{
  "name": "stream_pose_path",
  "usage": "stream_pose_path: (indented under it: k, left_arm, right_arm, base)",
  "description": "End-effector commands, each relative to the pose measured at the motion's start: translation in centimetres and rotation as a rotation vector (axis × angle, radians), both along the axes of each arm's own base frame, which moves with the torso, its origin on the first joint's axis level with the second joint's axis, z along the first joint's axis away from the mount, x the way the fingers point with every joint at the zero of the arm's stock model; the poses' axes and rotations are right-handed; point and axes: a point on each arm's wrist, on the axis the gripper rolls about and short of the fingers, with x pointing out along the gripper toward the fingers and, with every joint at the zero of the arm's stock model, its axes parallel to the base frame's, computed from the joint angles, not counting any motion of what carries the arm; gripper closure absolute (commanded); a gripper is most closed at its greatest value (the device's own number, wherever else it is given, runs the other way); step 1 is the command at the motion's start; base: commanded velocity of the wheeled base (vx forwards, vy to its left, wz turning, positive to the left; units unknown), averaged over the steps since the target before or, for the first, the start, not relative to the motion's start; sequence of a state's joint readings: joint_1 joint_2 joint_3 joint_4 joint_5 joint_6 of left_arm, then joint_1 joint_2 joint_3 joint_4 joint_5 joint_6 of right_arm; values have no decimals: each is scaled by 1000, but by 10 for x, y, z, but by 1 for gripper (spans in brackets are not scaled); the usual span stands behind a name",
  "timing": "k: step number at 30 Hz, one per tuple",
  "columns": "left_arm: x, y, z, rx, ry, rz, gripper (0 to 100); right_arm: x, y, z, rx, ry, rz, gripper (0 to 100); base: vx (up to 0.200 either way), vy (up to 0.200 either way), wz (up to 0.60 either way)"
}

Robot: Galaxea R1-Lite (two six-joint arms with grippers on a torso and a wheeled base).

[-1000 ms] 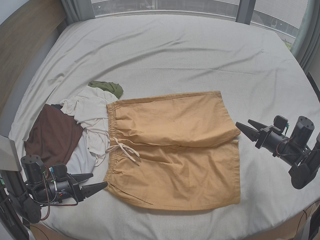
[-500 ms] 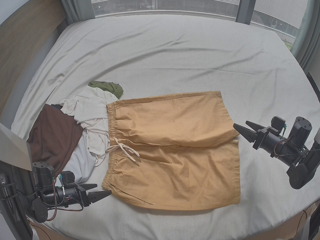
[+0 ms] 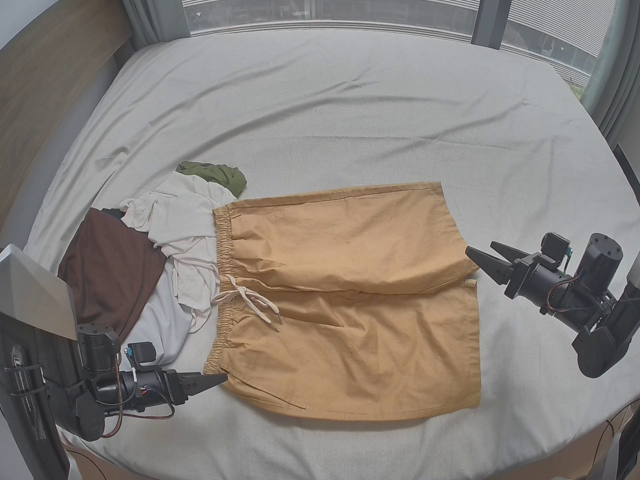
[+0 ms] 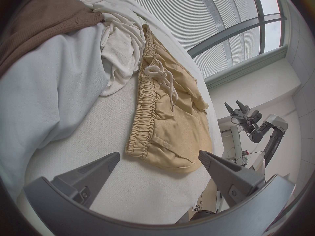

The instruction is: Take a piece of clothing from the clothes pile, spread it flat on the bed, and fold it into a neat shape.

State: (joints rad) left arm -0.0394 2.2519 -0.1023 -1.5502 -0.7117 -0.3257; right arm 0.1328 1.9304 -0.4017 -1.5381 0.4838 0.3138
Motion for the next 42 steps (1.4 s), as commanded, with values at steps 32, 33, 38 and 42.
stream_pose_path:
  k: [32, 33, 38, 42]
  left_arm:
    - [20, -5, -11, 2, 9, 59, 100]
    - [21, -1, -10, 3, 1, 74, 100]
    - [22, 2, -5, 0, -20, 85, 100]
    - [20, 2, 2, -1, -41, 85, 100]
  right_arm:
    - [0, -1, -5, -7, 17, -5, 0]
    - [0, -2, -8, -24, 18, -6, 0]
    - [-3, -5, -25, -72, 67, -9, 0]
    - [-12, -6, -51, -122, 164, -3, 0]
  base:
    - [0, 0, 0]
    - [0, 0, 0]
    - [0, 0, 0]
    - [0, 0, 0]
